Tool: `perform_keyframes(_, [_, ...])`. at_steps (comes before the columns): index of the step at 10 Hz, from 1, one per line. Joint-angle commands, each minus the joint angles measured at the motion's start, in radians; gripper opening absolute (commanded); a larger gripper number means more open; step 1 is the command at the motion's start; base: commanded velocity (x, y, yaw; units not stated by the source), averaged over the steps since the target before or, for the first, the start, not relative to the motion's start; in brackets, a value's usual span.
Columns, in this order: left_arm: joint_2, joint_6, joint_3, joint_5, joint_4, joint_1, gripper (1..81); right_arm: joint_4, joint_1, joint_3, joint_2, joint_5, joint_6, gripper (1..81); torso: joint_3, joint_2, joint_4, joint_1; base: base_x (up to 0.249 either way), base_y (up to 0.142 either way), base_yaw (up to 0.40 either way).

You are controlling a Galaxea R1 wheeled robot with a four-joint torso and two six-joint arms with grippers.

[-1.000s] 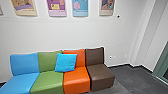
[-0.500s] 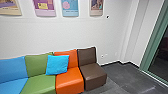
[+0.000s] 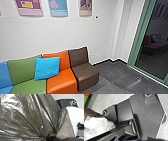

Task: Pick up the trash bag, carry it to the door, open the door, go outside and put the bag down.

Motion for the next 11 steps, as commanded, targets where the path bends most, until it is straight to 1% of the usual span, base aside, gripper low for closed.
perform_keyframes(1, [-0.002, 0.007, -0.002, 0.065, 0.004, -0.05, 1.0, -0.015, 0.033, 0.007, 0.003, -0.053, -0.002, 81.1, 0.0, 0.0, 0.0, 0.0, 0.0, 0.0, -0.269])
perform_keyframes(9, [-0.005, 0.007, -0.002, 0.058, 0.003, -0.05, 1.0, -0.015, 0.027, 0.001, -0.001, -0.054, 0.0, 81.1, 0.0, 0.0, 0.0, 0.0, 0.0, 0.0, -0.272])
perform_keyframes(10, [-0.005, 0.007, -0.002, 0.058, 0.003, -0.05, 1.0, -0.015, 0.018, -0.001, 0.015, -0.051, -0.033, 81.1, 0.0, 0.0, 0.0, 0.0, 0.0, 0.0, -0.272])
perform_keyframes(11, [-0.006, 0.007, -0.002, 0.058, 0.003, -0.05, 1.0, 0.023, 0.014, -0.024, 0.03, -0.042, -0.113, 81.1, 0.0, 0.0, 0.0, 0.0, 0.0, 0.0, -0.272])
